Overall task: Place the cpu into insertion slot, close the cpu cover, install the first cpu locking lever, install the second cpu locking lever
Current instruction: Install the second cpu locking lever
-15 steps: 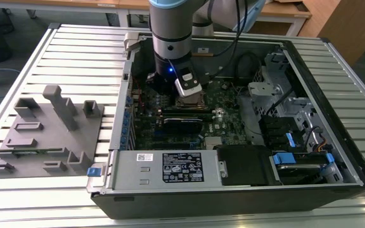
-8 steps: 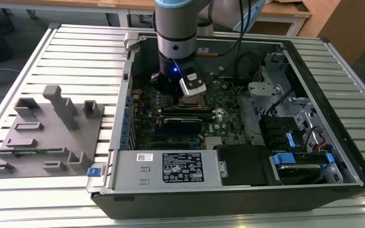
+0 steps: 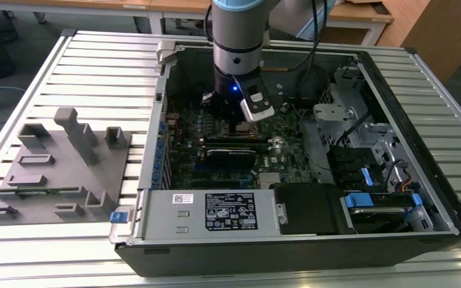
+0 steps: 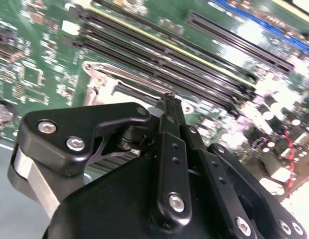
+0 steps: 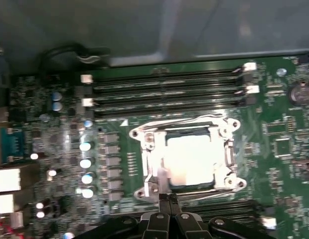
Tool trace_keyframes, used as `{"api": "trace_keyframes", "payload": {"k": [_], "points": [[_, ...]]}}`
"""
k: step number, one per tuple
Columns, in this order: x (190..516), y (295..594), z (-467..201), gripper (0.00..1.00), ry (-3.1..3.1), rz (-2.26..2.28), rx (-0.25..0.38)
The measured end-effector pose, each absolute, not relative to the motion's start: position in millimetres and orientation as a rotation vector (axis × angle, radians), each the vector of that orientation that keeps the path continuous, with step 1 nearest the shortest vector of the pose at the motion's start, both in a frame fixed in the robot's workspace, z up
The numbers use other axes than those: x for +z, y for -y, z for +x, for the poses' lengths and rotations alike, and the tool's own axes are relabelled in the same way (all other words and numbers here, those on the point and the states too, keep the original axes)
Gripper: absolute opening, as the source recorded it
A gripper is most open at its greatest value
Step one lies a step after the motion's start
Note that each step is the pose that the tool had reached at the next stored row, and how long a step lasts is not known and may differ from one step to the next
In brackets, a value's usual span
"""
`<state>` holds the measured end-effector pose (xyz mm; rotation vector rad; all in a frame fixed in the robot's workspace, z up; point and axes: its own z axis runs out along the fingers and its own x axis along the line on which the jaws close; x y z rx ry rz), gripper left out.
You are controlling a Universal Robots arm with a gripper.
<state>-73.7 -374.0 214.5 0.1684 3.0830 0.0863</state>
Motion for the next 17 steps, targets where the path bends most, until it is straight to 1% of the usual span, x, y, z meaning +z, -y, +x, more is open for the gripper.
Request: {"api": "trace_keyframes", "payload": {"k": [7,17], "points": [[214.1,372.4,-57.6,0.10,-3.084,0.169,0.084],[213.4,352.3,-57.0,0.10,-3.084,0.162,0.084]]}}
